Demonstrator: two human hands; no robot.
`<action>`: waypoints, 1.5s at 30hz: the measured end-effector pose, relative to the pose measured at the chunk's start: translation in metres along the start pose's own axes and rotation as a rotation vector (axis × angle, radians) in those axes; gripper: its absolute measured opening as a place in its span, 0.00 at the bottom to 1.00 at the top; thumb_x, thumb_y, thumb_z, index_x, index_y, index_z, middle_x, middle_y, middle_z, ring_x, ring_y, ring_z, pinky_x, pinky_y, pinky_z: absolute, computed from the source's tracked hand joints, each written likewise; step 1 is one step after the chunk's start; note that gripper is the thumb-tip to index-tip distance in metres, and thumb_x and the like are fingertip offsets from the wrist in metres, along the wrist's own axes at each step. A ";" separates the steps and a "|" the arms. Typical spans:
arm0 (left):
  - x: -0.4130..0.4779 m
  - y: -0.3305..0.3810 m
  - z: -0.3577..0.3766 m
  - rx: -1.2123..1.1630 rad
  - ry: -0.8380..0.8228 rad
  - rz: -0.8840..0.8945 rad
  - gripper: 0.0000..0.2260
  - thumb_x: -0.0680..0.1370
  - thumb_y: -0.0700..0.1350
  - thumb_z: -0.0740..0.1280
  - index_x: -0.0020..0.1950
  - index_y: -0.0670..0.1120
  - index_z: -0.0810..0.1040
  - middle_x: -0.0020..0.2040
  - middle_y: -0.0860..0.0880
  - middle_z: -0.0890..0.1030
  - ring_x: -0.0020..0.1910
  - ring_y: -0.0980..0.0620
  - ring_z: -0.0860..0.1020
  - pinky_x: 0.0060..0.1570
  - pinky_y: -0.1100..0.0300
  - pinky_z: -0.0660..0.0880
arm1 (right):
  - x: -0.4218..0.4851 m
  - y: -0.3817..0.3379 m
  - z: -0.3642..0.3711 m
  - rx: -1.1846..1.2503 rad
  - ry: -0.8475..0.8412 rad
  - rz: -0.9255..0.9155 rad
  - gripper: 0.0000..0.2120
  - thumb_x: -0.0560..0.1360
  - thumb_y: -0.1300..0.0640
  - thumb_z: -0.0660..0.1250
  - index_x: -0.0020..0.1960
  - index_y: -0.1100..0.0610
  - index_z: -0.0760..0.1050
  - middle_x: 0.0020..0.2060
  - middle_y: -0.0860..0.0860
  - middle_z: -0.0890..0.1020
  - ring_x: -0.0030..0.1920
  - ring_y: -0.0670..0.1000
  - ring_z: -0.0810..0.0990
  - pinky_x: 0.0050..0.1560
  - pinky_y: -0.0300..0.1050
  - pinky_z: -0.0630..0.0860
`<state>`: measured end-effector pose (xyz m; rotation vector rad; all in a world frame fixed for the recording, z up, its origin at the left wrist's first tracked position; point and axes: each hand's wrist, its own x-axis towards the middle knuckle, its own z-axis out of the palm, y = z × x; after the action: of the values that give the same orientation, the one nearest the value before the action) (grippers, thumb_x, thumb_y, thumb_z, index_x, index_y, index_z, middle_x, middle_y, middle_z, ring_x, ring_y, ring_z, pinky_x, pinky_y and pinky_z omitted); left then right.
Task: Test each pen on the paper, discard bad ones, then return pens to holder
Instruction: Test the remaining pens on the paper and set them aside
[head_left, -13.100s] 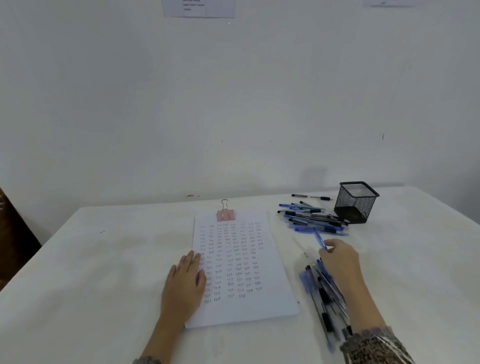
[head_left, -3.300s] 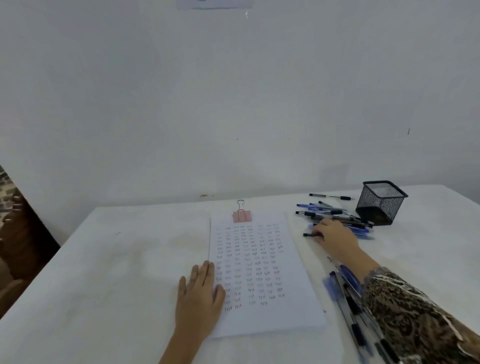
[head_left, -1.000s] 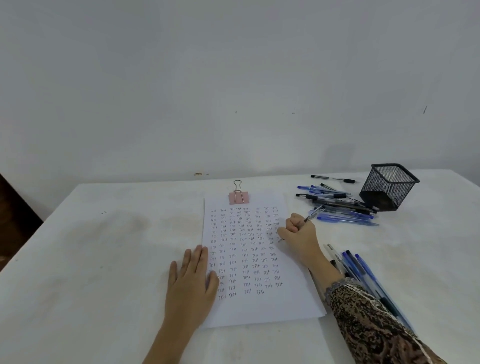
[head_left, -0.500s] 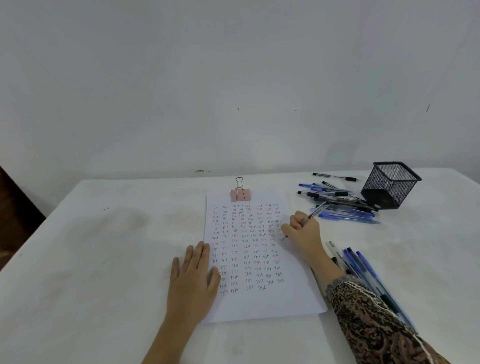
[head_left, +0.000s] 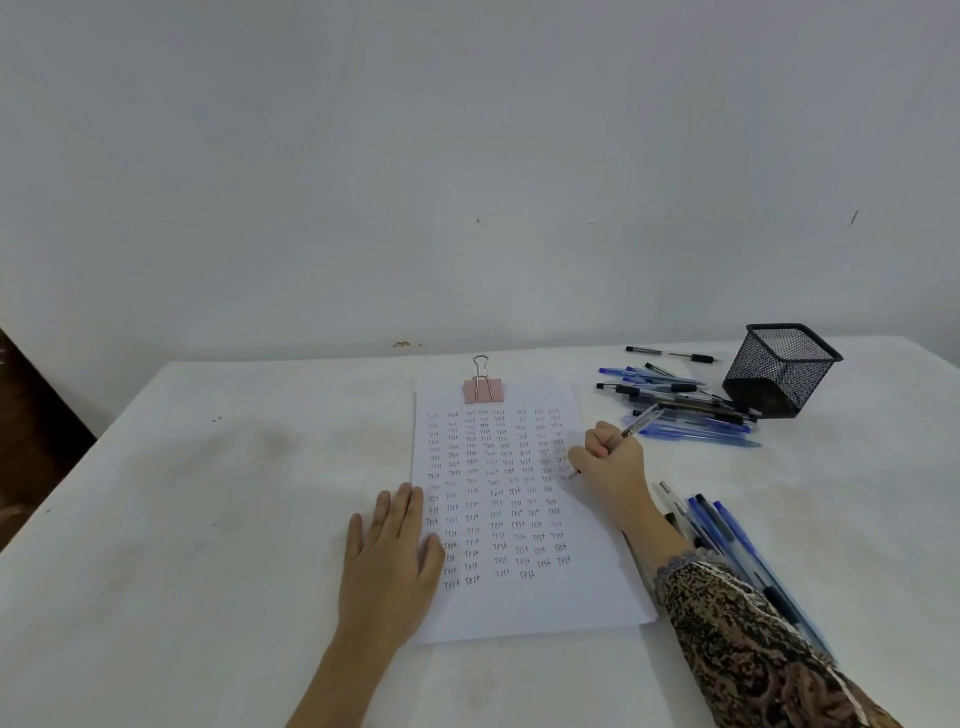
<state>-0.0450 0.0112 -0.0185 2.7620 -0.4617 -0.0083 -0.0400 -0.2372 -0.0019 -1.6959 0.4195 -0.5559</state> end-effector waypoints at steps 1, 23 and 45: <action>0.000 0.000 0.000 -0.007 0.002 -0.002 0.41 0.62 0.61 0.29 0.75 0.50 0.45 0.76 0.54 0.46 0.75 0.55 0.43 0.69 0.58 0.35 | -0.001 0.001 0.000 -0.001 0.001 -0.006 0.23 0.65 0.76 0.61 0.27 0.54 0.53 0.29 0.48 0.58 0.26 0.42 0.56 0.31 0.34 0.57; 0.001 0.002 0.000 0.026 -0.007 -0.019 0.43 0.61 0.60 0.28 0.75 0.50 0.44 0.76 0.55 0.46 0.75 0.56 0.43 0.72 0.55 0.39 | -0.051 -0.028 -0.035 0.285 0.111 0.226 0.12 0.82 0.53 0.52 0.51 0.55 0.73 0.27 0.48 0.65 0.21 0.44 0.58 0.20 0.37 0.55; -0.001 0.002 0.002 -0.006 -0.007 0.000 0.28 0.76 0.54 0.42 0.76 0.49 0.47 0.76 0.53 0.50 0.75 0.54 0.48 0.73 0.52 0.43 | -0.004 -0.035 -0.134 -1.042 -0.078 0.248 0.13 0.77 0.56 0.58 0.59 0.55 0.75 0.57 0.55 0.76 0.58 0.57 0.75 0.57 0.48 0.72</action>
<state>-0.0470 0.0093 -0.0202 2.7572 -0.4621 -0.0188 -0.1214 -0.3363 0.0511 -2.5814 0.9520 -0.0488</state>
